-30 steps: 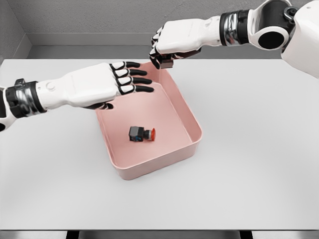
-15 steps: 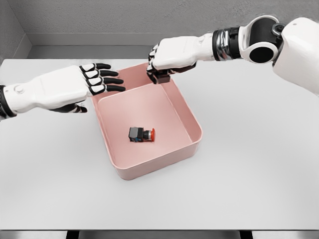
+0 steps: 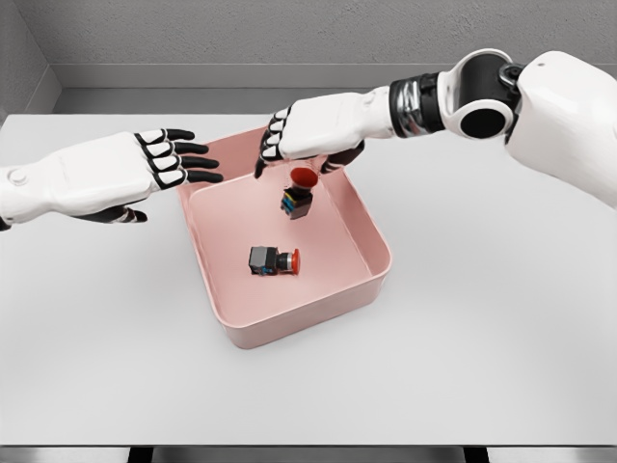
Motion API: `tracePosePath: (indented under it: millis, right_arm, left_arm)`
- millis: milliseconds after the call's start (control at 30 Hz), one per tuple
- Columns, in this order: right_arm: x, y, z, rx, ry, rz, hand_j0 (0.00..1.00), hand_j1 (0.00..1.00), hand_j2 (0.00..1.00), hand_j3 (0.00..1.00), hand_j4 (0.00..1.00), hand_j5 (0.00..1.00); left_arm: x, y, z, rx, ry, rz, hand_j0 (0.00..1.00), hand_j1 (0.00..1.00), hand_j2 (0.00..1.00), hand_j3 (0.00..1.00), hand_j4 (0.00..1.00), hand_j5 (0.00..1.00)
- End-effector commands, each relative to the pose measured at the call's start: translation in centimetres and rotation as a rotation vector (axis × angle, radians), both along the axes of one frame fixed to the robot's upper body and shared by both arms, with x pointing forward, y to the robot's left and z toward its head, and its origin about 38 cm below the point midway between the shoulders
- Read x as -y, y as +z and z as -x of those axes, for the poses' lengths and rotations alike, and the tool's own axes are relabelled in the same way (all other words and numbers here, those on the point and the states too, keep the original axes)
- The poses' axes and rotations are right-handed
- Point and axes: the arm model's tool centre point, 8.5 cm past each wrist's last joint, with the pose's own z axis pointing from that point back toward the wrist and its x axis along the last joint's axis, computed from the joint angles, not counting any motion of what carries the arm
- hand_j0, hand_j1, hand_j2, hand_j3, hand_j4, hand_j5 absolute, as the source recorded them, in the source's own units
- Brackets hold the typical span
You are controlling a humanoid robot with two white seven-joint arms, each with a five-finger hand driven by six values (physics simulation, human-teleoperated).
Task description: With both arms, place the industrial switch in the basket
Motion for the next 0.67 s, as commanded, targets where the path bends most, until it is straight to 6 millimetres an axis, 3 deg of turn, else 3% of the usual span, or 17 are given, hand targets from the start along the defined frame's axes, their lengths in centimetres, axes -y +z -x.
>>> tracePosePath:
  millis: [0,33,133,167,233,267,333,400,500,633]
  right_arm:
    - [0.3,0.3,-0.1,0.002,-0.009,-0.008,1.00,1.00,1.00,1.00,1.00,1.00]
    - [0.6,0.2,-0.2,0.001,-0.015,-0.007,1.00,1.00,1.00,1.00,1.00,1.00]
    - [4.4,0.7,-1.0,0.008,-0.093,-0.017,1.00,1.00,1.00,1.00,1.00,1.00]
    - [5.9,-0.3,-1.0,-0.015,-0.123,-0.016,1.00,1.00,1.00,1.00,1.00,1.00]
    - [10.1,-1.0,-1.2,-0.021,-0.206,-0.051,1.00,1.00,1.00,1.00,1.00,1.00]
    - [13.1,-1.9,-1.0,-0.034,-0.266,-0.058,1.00,1.00,1.00,1.00,1.00,1.00]
    - [17.2,-3.7,-0.9,-0.083,-0.365,-0.059,1.00,1.00,1.00,1.00,1.00,1.00]
    - [20.5,-3.4,-0.8,-0.077,-0.440,-0.083,1.00,1.00,1.00,1.00,1.00,1.00]
    - [20.9,-2.4,-1.0,-0.054,-0.453,-0.132,1.00,1.00,1.00,1.00,1.00,1.00]
    - [20.8,-2.4,-1.0,-0.059,-0.453,-0.140,1.00,1.00,1.00,1.00,1.00,1.00]
  left_arm:
    - [-0.1,0.1,0.0,-0.002,0.002,0.005,1.00,1.00,1.00,1.00,1.00,1.00]
    - [-0.1,0.1,0.0,-0.002,0.002,0.005,1.00,1.00,1.00,1.00,1.00,1.00]
    - [-0.1,0.1,0.0,-0.002,0.002,0.005,1.00,1.00,1.00,1.00,1.00,1.00]
    - [-0.1,0.1,0.0,-0.002,0.002,0.005,1.00,1.00,1.00,1.00,1.00,1.00]
    - [-0.1,0.0,0.0,-0.004,0.002,0.005,1.00,1.00,1.00,1.00,1.00,1.00]
    - [-0.1,0.1,0.0,-0.002,0.002,0.005,1.00,1.00,1.00,1.00,1.00,1.00]
    - [-0.1,0.1,0.0,-0.002,0.002,0.005,1.00,1.00,1.00,1.00,1.00,1.00]
    - [-0.1,0.1,0.0,-0.002,0.002,0.005,1.00,1.00,1.00,1.00,1.00,1.00]
    - [-0.1,0.1,0.0,-0.003,0.002,0.004,1.00,1.00,1.00,1.00,1.00,1.00]
    - [-0.1,0.1,0.0,-0.004,0.002,0.002,1.00,1.00,1.00,1.00,1.00,1.00]
